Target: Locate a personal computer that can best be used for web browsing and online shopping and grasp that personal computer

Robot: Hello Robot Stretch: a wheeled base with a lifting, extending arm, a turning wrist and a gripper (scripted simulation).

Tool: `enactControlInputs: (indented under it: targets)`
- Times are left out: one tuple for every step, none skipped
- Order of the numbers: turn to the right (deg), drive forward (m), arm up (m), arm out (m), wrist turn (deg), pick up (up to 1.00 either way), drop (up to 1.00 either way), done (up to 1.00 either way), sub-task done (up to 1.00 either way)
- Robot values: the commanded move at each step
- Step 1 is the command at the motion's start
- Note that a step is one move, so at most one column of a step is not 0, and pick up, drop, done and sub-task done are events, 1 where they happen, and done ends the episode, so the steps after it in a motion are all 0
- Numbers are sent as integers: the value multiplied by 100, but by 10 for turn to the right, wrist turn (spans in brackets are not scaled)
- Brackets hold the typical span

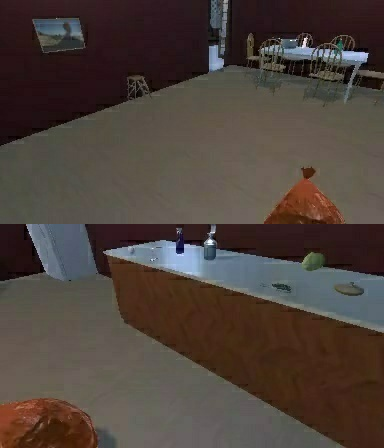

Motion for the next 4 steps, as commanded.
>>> enactControlInputs:
  targets:
    - [0, 90, 0, 0, 0, 0, 0, 0, 0]
    - [90, 0, 0, 0, 0, 0, 0, 0, 0]
    - [0, 100, 0, 0, 0, 0, 0, 0, 0]
    - [0, 100, 0, 0, 0, 0, 0, 0, 0]
